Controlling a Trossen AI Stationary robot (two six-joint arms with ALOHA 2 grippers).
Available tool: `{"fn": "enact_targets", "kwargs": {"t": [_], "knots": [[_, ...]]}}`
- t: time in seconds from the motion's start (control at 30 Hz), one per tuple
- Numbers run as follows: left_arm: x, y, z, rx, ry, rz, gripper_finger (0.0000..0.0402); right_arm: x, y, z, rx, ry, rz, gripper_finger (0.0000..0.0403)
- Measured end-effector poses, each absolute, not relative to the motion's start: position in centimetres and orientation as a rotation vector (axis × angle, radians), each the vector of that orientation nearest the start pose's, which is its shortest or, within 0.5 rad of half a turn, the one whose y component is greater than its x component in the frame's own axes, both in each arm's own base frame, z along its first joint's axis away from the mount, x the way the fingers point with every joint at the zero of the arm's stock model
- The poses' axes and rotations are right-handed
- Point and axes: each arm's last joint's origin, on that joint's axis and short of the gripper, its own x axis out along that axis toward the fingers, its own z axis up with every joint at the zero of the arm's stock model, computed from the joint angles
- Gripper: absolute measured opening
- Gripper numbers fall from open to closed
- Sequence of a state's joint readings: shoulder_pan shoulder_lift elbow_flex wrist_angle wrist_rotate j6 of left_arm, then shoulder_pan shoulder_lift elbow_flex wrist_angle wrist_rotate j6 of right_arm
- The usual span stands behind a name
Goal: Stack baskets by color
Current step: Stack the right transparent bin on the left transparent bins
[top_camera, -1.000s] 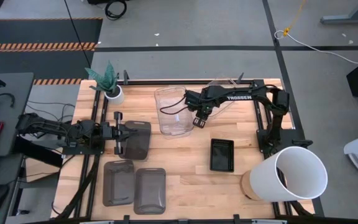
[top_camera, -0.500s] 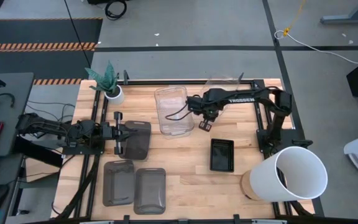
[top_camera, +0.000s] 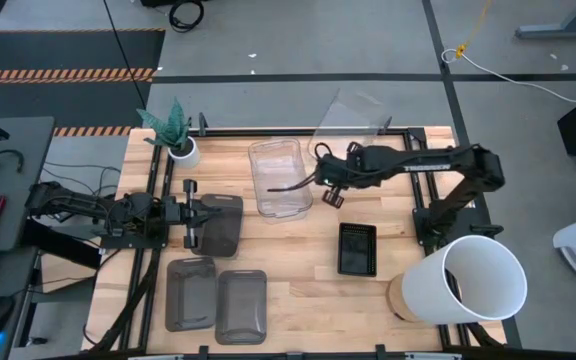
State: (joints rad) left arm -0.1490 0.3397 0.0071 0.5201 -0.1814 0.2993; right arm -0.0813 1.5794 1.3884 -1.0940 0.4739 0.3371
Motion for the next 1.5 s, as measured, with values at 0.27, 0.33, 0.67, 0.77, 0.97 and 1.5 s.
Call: {"fn": "enact_targets", "kwargs": {"t": [0.27, 0.33, 0.67, 0.77, 0.97, 1.5], "knots": [[11.6, -1.2, 18.6, 0.267, -0.178, 0.06, 0.0027, 32.0, -0.8, 31.4, -0.077, 1.059, -0.613, 0.0007], [11.6, -1.2, 18.6, 0.267, -0.178, 0.06, 0.003, 33.3, -0.3, 32.0, -0.102, 1.045, -0.583, 0.0007], [11.6, -1.2, 18.6, 0.267, -0.179, 0.06, 0.0032, 39.1, 1.1, 33.3, -0.234, 1.028, -0.39, 0.0008], [11.6, -1.2, 18.6, 0.267, -0.178, 0.06, 0.0029, 40.4, 1.4, 32.2, -0.255, 1.072, -0.303, 0.0008], [11.6, -1.2, 18.6, 0.268, -0.177, 0.06, 0.0033, 41.0, 1.7, 29.5, -0.349, 1.244, -0.194, 0.0008], [11.6, -1.2, 18.6, 0.268, -0.178, 0.06, 0.0028, 39.7, 3.9, 29.0, -0.214, 1.375, 0.053, 0.0008]]}}
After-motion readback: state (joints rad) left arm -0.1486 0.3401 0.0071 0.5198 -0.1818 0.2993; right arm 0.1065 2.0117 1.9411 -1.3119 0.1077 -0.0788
